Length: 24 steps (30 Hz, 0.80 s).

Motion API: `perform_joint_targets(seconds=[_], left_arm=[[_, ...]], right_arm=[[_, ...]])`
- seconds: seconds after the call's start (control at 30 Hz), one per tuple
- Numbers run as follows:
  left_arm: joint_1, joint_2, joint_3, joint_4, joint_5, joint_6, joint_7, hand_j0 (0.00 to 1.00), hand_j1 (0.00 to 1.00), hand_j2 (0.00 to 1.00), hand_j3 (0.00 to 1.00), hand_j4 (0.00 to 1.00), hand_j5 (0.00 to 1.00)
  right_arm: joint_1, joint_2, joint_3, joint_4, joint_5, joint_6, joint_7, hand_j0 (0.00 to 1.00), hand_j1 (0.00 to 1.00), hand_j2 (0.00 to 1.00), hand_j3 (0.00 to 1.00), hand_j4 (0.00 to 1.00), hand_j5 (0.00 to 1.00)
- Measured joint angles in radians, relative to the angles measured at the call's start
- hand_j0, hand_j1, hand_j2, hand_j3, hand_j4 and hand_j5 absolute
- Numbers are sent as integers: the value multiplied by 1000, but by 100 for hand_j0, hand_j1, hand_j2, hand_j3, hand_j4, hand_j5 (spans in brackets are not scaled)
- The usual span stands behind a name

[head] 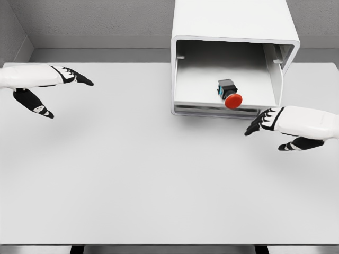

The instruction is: Slide open multi-storey tabletop storage cabinets and put open load switch and slide close multi-storey tabletop storage cabinets

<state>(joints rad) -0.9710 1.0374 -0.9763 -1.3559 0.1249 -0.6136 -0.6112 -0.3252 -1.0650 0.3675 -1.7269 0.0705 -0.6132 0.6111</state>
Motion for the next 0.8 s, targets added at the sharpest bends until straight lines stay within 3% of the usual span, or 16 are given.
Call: perform_joint_targets(seconds=[0.57, 0.8], left_arm=[[5, -3, -1, 0, 0, 0, 0, 100, 100, 100, 100, 100, 100], [5, -3, -1, -1, 0, 0, 0, 100, 100, 100, 100, 100, 100]], right_arm=[[-212, 74, 134, 149, 3, 0, 0, 87, 87, 87, 87, 87, 87], [-242, 97, 170, 201, 15, 0, 0, 89, 89, 89, 89, 89, 89]])
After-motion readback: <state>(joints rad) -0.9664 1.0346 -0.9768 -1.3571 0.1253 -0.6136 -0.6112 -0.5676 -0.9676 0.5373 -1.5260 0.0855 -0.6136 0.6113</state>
